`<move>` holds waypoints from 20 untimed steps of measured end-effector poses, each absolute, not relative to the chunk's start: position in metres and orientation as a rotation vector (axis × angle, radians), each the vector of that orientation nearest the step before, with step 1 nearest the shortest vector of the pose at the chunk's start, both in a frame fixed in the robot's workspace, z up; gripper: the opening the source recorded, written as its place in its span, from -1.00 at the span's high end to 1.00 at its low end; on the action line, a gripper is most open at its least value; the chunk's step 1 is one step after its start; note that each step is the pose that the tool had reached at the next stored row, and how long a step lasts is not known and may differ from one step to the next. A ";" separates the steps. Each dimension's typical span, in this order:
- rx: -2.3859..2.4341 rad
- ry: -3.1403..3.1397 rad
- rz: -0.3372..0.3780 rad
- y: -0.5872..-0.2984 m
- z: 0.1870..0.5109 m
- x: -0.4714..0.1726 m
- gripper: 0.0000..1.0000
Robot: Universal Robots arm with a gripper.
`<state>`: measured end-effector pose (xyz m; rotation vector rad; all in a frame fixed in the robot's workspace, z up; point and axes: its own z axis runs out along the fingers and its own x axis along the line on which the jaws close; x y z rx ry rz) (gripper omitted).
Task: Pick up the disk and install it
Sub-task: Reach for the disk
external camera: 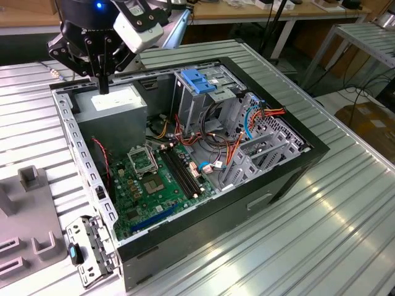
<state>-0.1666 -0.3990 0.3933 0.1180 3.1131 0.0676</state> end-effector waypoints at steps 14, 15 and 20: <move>0.118 3.114 0.068 -0.399 0.393 -0.177 0.79; 0.118 3.114 0.068 -0.399 0.393 -0.178 0.79; 0.118 3.114 0.068 -0.399 0.393 -0.181 0.79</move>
